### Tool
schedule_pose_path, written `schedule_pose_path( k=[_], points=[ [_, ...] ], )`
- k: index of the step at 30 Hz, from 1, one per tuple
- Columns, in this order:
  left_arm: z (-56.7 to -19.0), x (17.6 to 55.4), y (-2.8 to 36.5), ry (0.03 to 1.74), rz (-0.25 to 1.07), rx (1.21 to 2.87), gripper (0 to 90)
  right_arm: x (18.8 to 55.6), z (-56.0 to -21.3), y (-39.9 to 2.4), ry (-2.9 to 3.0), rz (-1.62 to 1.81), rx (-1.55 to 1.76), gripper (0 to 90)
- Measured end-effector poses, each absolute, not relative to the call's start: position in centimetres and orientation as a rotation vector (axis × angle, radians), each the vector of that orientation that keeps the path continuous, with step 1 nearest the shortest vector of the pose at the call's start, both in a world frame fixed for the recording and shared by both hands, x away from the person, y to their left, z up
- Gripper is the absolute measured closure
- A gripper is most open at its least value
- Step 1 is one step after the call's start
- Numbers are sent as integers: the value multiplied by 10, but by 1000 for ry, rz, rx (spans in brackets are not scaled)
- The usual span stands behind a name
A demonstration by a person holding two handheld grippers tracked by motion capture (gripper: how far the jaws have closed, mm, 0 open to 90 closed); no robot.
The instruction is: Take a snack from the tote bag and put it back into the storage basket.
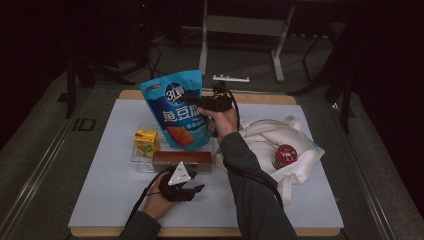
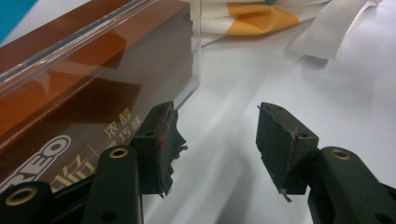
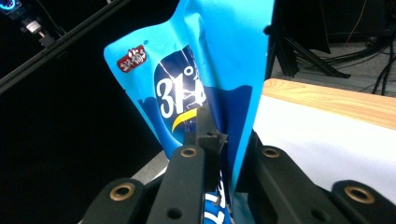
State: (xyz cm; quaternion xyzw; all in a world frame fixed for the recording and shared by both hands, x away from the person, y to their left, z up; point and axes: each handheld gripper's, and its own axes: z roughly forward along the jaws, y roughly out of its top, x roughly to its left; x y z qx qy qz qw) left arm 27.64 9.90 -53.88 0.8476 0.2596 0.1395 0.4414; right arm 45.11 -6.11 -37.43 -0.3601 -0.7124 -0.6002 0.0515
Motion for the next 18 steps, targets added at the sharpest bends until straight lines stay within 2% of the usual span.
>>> schedule_pose_path(
  k=[18],
  points=[
    [-539,276,99,637,346,2106,473,456,-385,-32,-2167,-1809,-1135,841]
  ],
)
